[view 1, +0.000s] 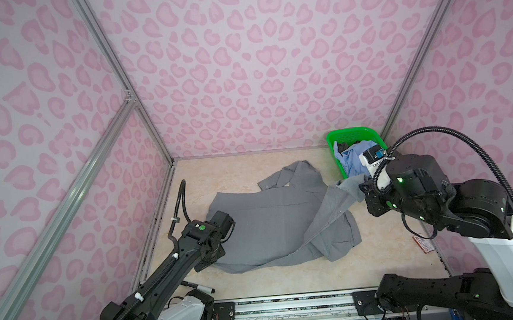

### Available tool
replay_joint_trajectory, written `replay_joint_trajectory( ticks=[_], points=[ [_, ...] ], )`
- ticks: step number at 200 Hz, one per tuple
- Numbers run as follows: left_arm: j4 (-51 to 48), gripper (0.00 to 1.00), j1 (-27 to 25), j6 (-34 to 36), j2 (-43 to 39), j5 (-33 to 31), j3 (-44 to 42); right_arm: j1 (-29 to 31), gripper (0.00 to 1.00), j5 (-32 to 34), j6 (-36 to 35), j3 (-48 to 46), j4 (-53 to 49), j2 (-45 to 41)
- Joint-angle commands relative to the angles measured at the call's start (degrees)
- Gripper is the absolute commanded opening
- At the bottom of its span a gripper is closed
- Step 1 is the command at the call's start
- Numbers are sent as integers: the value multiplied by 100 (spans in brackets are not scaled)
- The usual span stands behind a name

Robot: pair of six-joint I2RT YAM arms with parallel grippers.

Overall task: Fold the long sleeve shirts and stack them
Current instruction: 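Carry the raised grey corner with the right gripper over the shirt toward the basket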

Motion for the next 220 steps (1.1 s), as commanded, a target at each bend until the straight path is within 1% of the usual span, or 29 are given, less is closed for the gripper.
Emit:
replay_joint_trajectory(
  ticks=[1, 20, 39, 57, 69, 89, 150, 187, 220],
  points=[
    [339, 0, 152, 271, 332, -57, 59, -160, 0, 61, -311, -15, 426, 88],
    [544, 0, 325, 438, 575, -123, 143, -502, 0, -125, -492, -167, 684, 158],
    [662, 0, 452, 565, 857, -179, 286, -872, 0, -517, -624, -280, 932, 272],
    [758, 0, 501, 663, 1113, -241, 397, -1074, 0, -797, -686, -370, 1188, 399],
    [816, 0, 527, 723, 1273, -320, 463, -1131, 0, -835, -697, -363, 1312, 533],
    [890, 0, 639, 833, 1494, -346, 538, -1168, 0, -756, -782, -354, 1524, 785],
    [1238, 0, 734, 959, 1939, -367, 433, -1297, 0, -298, -908, -227, 1760, 1640],
    [1388, 0, 843, 1093, 2260, -373, 513, -1333, 0, 498, -848, -174, 1762, 1934],
    [1469, 1, 844, 1150, 2372, -343, 542, -1409, 0, 617, -784, -158, 1771, 2109]
  ],
)
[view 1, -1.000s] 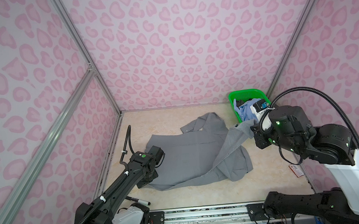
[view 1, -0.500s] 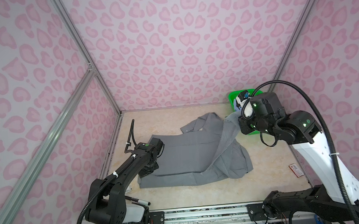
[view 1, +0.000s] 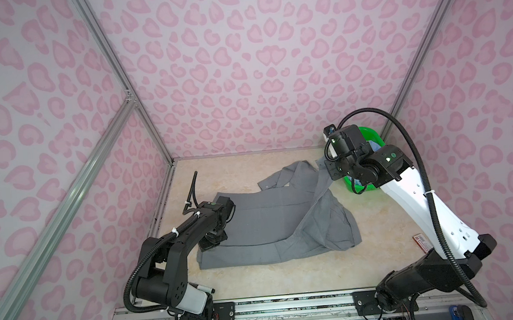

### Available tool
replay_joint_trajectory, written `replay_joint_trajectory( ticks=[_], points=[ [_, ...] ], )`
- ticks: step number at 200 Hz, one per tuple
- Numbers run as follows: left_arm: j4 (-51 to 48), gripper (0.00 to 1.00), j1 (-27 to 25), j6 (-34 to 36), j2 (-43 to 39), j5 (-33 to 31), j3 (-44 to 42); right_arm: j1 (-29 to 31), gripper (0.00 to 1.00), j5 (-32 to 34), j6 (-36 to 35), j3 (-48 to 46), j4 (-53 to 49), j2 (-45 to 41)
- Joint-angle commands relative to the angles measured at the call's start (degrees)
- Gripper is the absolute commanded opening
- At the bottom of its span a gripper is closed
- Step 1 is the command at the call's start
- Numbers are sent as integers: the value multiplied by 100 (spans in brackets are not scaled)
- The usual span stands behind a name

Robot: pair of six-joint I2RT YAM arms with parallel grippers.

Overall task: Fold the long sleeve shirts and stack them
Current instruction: 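Carry the raised grey corner with the right gripper over the shirt toward the basket, then open the right gripper to drop the corner onto the shirt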

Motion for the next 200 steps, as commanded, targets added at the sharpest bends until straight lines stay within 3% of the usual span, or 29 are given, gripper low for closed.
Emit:
replay_joint_trajectory(
  ticks=[1, 62, 123, 138, 157, 181, 200],
  points=[
    [70, 1, 1, 87, 66, -62, 66, -19, 0, 336, 59, 18, 114, 101],
    [185, 6, 0, 121, 9, 1, -129, -195, 0, -548, 293, -172, 478, 525],
    [209, 8, 1, 125, -74, 0, -195, -414, 0, -344, 561, 341, 413, 1540],
    [204, 9, 1, 127, -68, 8, -199, -463, 4, -394, 582, 516, 385, 1749],
    [215, 10, 0, 124, -70, 17, -199, -476, 17, -494, 594, 929, 11, 2009],
    [241, 11, 0, 136, -59, 44, -191, -527, 52, -616, 709, 1180, -134, 1974],
    [263, 11, 0, 139, -49, 77, -203, -545, 64, -641, 732, 904, 24, 1585]
  ],
)
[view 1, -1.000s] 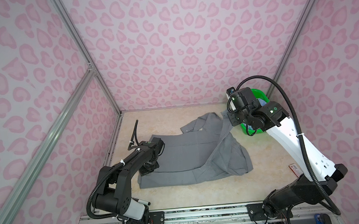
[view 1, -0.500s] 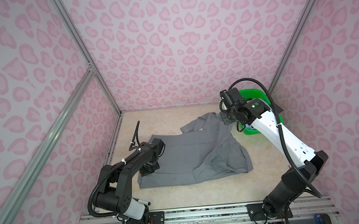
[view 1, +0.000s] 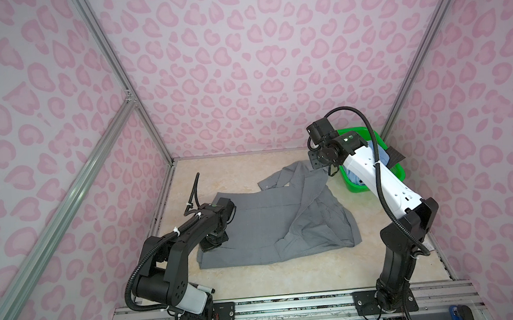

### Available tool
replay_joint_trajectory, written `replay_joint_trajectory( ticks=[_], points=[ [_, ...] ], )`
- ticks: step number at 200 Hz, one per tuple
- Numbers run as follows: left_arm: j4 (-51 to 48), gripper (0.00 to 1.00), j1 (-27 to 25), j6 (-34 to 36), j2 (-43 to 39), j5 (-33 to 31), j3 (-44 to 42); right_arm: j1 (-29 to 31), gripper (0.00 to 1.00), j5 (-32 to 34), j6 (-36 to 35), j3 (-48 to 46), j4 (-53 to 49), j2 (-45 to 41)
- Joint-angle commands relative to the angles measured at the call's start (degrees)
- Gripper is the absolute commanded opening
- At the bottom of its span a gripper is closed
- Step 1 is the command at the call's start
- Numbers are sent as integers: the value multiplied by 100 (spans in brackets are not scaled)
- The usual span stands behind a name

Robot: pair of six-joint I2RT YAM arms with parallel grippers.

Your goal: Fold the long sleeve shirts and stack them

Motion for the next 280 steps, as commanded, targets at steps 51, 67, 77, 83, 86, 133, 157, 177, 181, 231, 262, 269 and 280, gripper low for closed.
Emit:
replay_joint_trajectory(
  ticks=[51, 67, 77, 83, 86, 133, 157, 177, 181, 231, 262, 269, 280],
  points=[
    [92, 16, 5, 80, -80, 151, -23, 37, 78, -1770, 435, -3215, 1322, -2779],
    [113, 17, 5, 106, -89, 197, -31, 91, 77, -2128, 767, -4392, 1445, -3525],
    [128, 18, 7, 119, -104, 219, -31, 235, 77, -2053, 958, -5021, 1469, -3903],
    [137, 18, 7, 134, -107, 224, -31, 371, 77, -1977, 1093, -5354, 1468, -4094],
    [142, 18, 13, 133, -122, 224, -31, 451, 77, -1915, 1173, -5517, 1460, -4184],
    [174, 18, 14, 148, -114, 268, -32, 1010, 75, -1399, 2140, -7383, 1691, -4997],
    [173, 18, 14, 136, -68, 260, -31, 965, 64, -1393, 2374, -7879, 2087, -5015],
    [174, 18, 14, 119, -24, 252, -26, 717, 48, -1561, 2502, -8163, 2519, -4972],
    [175, 18, 22, 122, -8, 250, -23, 652, 46, -1614, 2489, -8218, 2584, -4933],
    [172, 19, 58, 113, 91, 232, 19, 73, 18, -1825, 2277, -8334, 2661, -4533],
    [196, 19, 124, 115, 172, 282, 57, -30, 2, -1652, 2345, -8501, 2784, -4640],
    [197, 19, 136, 125, 188, 298, 57, -56, 0, -1523, 2415, -8512, 2725, -4691],
    [199, 19, 161, 135, 192, 318, 57, -117, 0, -1327, 2513, -8536, 2685, -4816]
  ],
)
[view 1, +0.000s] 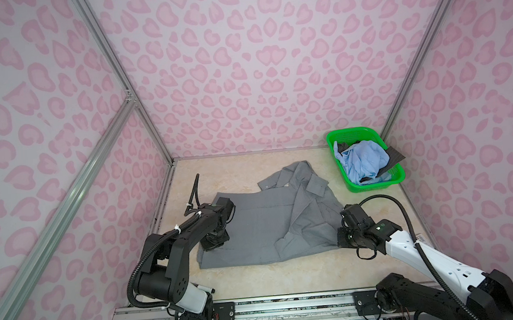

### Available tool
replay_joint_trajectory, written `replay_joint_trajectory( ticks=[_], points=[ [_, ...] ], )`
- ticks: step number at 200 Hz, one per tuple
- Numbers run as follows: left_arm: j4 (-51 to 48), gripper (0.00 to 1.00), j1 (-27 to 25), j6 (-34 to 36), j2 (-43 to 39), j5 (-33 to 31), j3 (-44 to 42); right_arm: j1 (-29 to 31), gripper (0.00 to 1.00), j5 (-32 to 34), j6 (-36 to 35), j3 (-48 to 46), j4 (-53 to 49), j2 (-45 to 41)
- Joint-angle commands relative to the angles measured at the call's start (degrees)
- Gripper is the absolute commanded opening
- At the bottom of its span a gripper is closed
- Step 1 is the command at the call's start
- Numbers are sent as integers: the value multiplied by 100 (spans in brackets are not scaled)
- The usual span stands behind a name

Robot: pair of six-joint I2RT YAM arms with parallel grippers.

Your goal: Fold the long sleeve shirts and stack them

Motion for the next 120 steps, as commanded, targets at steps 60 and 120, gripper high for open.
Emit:
replay_joint_trajectory(
  ticks=[60, 120],
  points=[
    [80, 19, 96, 13, 108, 162, 79, -464, 32, -737, -106, -289, 595, -776],
    [134, 19, 107, -36, 274, 253, 136, 578, 52, 438, 201, -379, 714, -9]
  ],
)
